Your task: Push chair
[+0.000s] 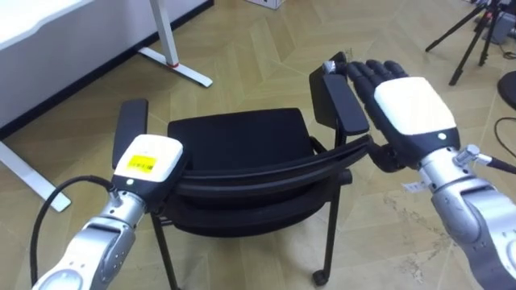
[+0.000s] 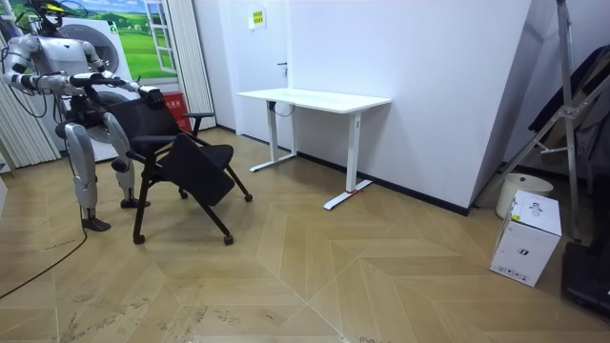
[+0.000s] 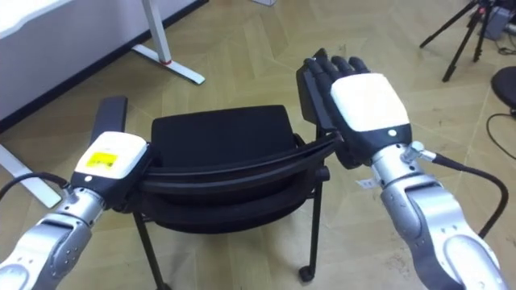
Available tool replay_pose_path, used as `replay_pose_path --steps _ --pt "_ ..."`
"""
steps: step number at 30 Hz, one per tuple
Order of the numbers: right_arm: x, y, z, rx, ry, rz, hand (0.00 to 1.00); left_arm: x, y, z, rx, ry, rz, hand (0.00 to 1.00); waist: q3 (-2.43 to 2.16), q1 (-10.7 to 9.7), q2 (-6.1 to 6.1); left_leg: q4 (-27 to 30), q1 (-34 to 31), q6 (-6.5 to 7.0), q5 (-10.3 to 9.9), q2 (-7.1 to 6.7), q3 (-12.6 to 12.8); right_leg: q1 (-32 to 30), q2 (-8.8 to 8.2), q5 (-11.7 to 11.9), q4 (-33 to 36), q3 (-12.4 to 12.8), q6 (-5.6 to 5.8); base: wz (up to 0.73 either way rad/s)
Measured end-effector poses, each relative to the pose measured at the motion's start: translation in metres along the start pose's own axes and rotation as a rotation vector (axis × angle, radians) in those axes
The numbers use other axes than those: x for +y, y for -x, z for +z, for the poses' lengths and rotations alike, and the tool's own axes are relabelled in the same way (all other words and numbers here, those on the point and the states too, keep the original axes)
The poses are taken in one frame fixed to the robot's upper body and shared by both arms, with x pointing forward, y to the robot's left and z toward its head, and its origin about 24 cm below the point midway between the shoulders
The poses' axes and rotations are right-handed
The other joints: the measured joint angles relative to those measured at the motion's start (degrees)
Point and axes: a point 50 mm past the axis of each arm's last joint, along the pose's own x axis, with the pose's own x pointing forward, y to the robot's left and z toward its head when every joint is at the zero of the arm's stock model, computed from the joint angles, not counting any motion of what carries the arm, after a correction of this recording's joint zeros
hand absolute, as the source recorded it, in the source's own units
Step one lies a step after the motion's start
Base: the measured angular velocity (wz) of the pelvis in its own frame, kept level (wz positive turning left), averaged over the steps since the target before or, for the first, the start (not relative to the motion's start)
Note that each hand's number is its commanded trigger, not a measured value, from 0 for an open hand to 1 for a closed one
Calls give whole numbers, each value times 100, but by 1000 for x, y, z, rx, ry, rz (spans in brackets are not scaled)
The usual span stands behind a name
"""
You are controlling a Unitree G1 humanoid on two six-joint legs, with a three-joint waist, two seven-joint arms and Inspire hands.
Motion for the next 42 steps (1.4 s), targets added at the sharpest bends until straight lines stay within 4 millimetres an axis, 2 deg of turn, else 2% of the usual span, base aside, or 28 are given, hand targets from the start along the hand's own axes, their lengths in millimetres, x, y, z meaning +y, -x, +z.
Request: replay_pose_path --steps 5,9,11,13,20,34,39,42 --pt "8 1 7 -52 -33 149 0 3 -2 1 -20 -3 -2 100 8 24 -7 24 -55 -4 -5 2 -49 -41 5 0 -1 -41 0 3" --pt "5 3 9 -81 -41 231 0 6 -3 0 -47 -10 2 100 16 75 -18 63 -116 -5 -5 3 -66 -57 5 0 -1 -56 0 2" --pt "2 4 10 -101 -10 269 0 8 -3 0 -67 -15 5 100 31 115 -36 71 -117 -5 -5 3 -65 -56 5 0 -1 -54 0 0" --pt "-3 6 12 -125 23 295 0 10 -5 1 -82 -21 14 100 67 156 -62 88 -134 -5 -5 5 -69 -62 6 0 -1 -60 0 0" --pt "-14 7 27 -204 64 286 0 12 -7 0 -96 -31 27 100 68 175 -73 84 -203 -4 -5 3 -73 -155 7 0 -1 -60 0 0" --pt "-7 9 35 -234 62 345 0 11 -10 4 -122 -37 26 100 35 313 -139 76 -149 -5 -5 4 -90 -114 6 0 1 -99 0 0" --pt "4 11 41 -251 72 389 0 9 -11 6 -122 -39 25 100 40 373 -144 64 -106 -5 -5 1 -80 -51 9 2 -66 -71 -4 -3" --pt "19 14 48 -272 62 449 0 10 -15 11 -143 -45 29 100 39 492 -139 40 -117 -5 -5 -2 -79 -40 10 3 -65 -61 -4 0"
